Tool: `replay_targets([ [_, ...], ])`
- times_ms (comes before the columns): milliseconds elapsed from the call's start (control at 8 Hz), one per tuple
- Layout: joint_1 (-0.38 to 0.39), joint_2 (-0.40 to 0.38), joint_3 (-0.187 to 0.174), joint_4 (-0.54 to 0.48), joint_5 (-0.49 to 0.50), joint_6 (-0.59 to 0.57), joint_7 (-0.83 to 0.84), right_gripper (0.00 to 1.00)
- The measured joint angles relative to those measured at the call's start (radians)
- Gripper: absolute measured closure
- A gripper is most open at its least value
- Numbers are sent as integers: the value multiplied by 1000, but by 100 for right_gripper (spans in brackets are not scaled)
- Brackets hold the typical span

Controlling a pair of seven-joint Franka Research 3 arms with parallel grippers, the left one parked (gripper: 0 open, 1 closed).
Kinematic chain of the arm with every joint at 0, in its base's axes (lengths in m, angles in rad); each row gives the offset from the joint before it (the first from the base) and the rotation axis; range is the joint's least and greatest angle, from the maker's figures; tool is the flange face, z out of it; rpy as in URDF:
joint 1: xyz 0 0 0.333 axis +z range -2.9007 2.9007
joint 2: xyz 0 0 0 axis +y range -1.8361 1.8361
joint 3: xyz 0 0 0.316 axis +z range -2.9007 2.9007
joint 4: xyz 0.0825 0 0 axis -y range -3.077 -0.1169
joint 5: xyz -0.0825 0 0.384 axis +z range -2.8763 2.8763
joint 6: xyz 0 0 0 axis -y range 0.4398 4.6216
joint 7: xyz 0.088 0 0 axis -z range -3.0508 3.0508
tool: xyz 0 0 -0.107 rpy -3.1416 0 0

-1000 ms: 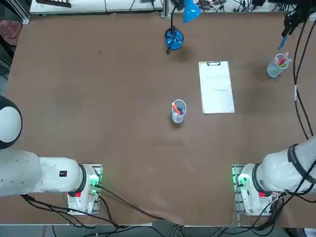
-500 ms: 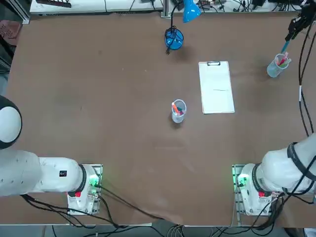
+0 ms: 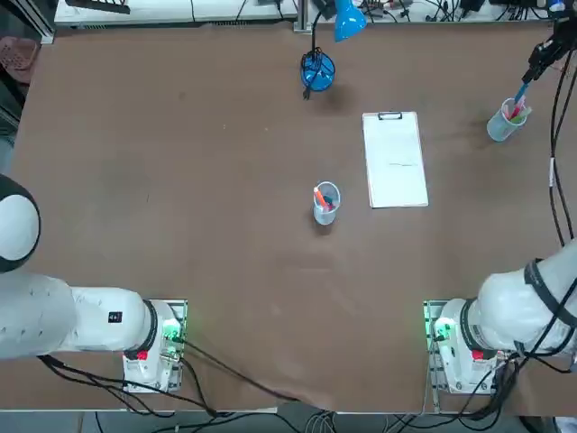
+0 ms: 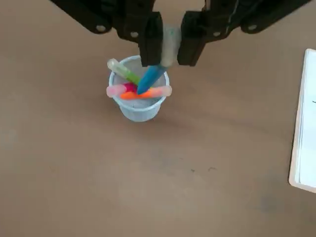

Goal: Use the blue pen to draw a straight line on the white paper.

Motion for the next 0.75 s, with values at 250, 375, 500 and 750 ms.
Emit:
replay_targets([
  [250, -9, 29, 1, 0, 13, 13, -11, 84],
  [375, -10, 36, 1, 0, 13, 22, -12, 84],
  [500, -10, 41, 1, 0, 14, 27, -13, 84],
  [750, -13, 52, 2, 1, 14, 40, -15, 84],
])
